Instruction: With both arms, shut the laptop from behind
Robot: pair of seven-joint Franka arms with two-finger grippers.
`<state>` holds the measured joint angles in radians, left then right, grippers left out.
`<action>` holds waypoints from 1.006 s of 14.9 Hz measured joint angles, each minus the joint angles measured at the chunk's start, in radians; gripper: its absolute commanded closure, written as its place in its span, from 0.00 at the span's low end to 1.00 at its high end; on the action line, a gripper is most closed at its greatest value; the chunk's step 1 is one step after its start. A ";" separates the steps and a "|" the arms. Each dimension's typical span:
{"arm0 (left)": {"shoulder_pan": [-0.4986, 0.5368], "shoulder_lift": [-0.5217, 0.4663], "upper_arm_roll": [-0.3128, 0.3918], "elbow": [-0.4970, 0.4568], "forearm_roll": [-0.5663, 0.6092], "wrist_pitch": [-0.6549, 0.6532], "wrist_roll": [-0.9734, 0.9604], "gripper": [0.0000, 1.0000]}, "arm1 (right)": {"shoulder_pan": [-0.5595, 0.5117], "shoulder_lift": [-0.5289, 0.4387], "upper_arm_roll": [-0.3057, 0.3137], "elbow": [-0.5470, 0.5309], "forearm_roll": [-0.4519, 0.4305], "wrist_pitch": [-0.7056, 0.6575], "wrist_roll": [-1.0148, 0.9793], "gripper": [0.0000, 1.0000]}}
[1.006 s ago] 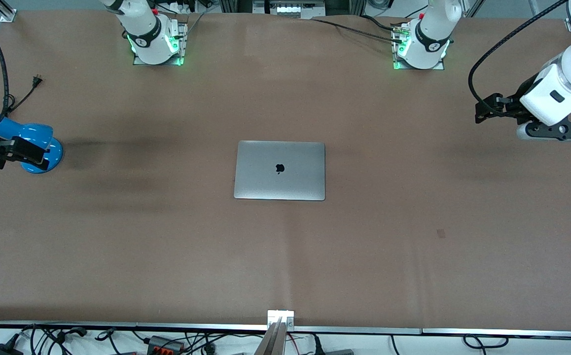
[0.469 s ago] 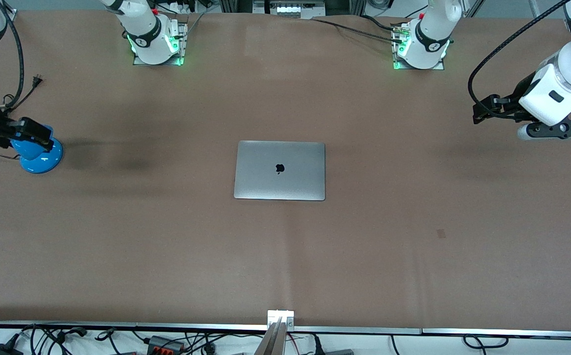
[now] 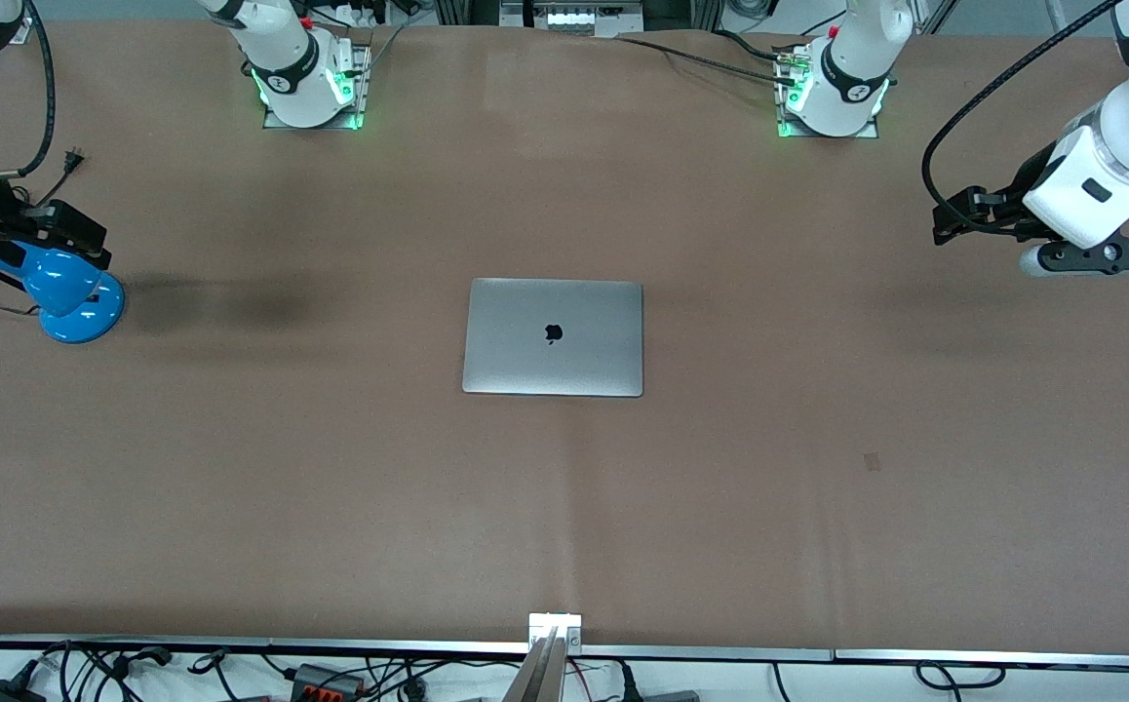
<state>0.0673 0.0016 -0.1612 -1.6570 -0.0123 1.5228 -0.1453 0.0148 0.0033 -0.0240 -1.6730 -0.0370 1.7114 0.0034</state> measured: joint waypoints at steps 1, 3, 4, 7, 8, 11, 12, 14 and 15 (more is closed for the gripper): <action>0.000 0.000 0.000 0.000 0.000 0.000 0.000 0.00 | 0.000 0.005 0.002 0.000 0.000 0.000 0.000 0.00; 0.000 0.000 0.000 0.000 0.000 0.000 0.000 0.00 | 0.000 0.008 0.002 0.000 0.000 0.000 0.000 0.00; 0.000 0.000 0.000 0.000 0.000 0.000 0.000 0.00 | 0.000 0.008 0.002 0.000 0.001 0.000 0.000 0.00; 0.001 0.000 0.000 0.000 0.000 0.000 -0.001 0.00 | 0.000 0.007 0.003 0.000 0.002 0.000 0.000 0.00; 0.001 0.000 0.000 0.000 0.000 0.000 -0.001 0.00 | 0.000 0.007 0.003 0.000 0.002 0.000 0.000 0.00; 0.003 0.000 0.000 0.000 0.000 0.000 -0.001 0.00 | -0.012 0.007 0.004 0.000 0.002 0.000 0.000 0.00; 0.004 0.000 0.000 0.000 0.000 0.000 -0.001 0.00 | -0.022 0.007 0.009 0.000 0.002 0.000 0.000 0.00; 0.005 0.000 0.000 0.000 0.000 0.000 -0.001 0.00 | -0.035 0.007 0.018 0.000 0.002 -0.001 0.000 0.00; 0.005 0.000 0.000 0.000 0.000 0.000 -0.001 0.00 | -0.037 0.007 0.021 0.000 0.002 -0.001 0.000 0.00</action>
<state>0.0724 0.0016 -0.1610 -1.6570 -0.0124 1.5228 -0.1468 -0.0222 0.0101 -0.0025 -1.6729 -0.0350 1.7101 0.0034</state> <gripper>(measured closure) 0.000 0.000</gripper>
